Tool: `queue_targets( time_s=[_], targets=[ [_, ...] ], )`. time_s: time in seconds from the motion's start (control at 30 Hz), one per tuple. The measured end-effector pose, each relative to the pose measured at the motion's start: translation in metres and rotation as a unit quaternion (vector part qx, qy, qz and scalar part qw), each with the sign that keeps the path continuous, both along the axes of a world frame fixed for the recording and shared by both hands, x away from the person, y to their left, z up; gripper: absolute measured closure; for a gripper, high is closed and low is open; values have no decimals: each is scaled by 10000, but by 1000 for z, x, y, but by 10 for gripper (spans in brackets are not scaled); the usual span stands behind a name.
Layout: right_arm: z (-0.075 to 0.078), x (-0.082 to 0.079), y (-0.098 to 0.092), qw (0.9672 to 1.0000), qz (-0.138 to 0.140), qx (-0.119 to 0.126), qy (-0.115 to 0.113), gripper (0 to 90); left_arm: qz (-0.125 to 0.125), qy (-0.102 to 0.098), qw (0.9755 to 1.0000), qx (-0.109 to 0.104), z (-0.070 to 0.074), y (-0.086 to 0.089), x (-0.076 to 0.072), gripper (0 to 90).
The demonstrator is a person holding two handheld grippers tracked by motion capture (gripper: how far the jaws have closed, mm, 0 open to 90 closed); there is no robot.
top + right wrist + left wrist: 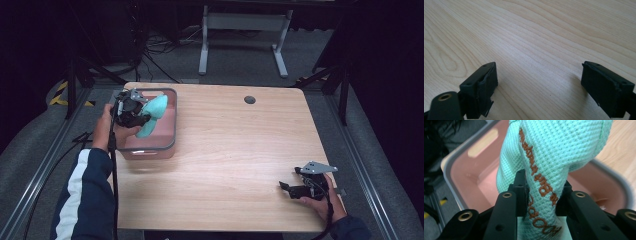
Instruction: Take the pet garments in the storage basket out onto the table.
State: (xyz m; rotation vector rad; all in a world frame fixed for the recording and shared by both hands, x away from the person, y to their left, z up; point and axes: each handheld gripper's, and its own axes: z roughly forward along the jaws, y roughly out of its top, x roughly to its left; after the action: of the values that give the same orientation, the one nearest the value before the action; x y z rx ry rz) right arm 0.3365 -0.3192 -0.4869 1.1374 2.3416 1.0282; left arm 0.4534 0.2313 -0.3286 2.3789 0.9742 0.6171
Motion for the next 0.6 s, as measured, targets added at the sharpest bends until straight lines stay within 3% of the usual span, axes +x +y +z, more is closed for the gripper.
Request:
queue_targets(
  time_s=[0.27, 0.6],
  targets=[
    [0, 0, 0, 10000, 2, -2, -1, 143, -439, -206, 9988, 51, 18, -28, -16, 704],
    [0, 0, 0, 10000, -1, 0, 1, 143, -1052, -318, 9938, 182, 31, -69, -32, 704]
  ],
)
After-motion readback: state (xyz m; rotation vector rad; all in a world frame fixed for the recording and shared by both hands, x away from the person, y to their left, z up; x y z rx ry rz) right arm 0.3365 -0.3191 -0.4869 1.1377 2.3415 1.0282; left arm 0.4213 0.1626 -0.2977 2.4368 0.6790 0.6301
